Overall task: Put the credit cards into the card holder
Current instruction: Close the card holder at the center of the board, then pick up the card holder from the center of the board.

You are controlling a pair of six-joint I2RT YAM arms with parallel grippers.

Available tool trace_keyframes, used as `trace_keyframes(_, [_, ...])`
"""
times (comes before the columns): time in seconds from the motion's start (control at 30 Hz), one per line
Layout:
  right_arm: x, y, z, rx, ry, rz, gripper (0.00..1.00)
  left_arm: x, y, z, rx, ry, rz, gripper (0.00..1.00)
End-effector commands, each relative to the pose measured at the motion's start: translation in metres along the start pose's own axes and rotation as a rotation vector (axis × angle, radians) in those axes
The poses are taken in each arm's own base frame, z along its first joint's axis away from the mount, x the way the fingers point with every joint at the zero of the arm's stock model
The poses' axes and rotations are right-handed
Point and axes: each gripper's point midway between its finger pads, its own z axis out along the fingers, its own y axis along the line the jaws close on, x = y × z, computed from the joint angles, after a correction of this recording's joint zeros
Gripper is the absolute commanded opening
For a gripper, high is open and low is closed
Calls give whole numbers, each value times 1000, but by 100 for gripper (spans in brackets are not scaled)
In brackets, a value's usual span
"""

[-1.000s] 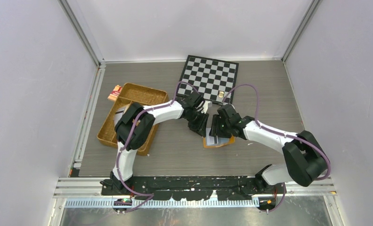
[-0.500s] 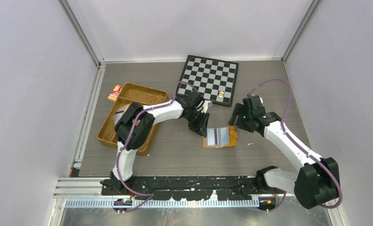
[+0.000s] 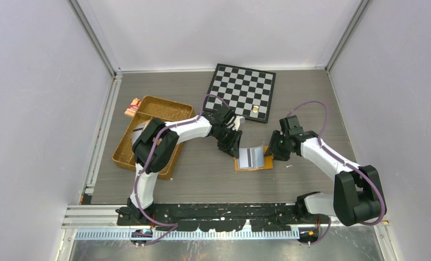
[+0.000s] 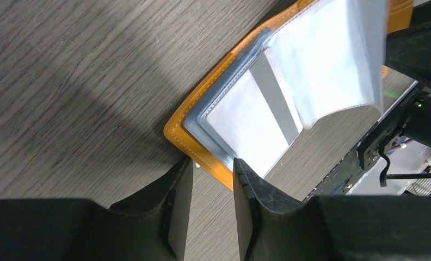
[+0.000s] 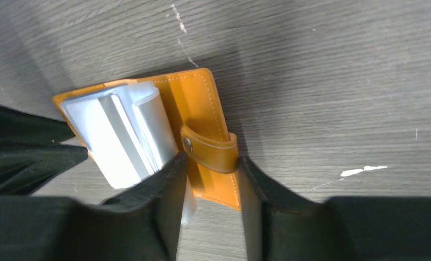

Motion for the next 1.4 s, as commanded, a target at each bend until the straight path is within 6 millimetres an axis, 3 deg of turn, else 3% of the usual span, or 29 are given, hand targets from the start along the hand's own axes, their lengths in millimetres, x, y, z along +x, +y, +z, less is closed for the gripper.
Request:
trace_keyframes(0.0, [-8,31,-5,-158,-10,2,36,0,-4,1,43,-11,-16,35])
trace_keyframes(0.1, [-10,46,-18,-237,-12,5,24,2,-6,4,61,-5,-34,35])
trace_keyframes(0.3, [-12,82,-50,-438,-25,12,13,6,-8,12,95,5,-62,35])
trace_keyframes(0.47, [-5,107,-57,-566,16,5,7,5,-9,15,110,1,-59,35])
trace_keyframes(0.73, [19,129,-15,-546,73,-39,6,-4,-8,5,98,-68,-48,35])
trace_keyframes(0.83, [23,127,6,-509,69,-27,6,-11,0,-10,65,-120,-72,35])
trace_keyframes(1.0, [25,126,25,-486,61,-23,7,-5,25,-40,-2,-191,-158,38])
trace_keyframes(1.07, [28,129,30,-487,72,-32,11,-1,30,-52,-18,-224,-173,40])
trace_keyframes(1.17, [30,138,28,-508,92,-53,27,1,26,-63,-12,-258,-179,44])
trace_keyframes(1.37, [9,140,-13,-468,3,-107,54,-11,4,-81,54,-339,-172,47])
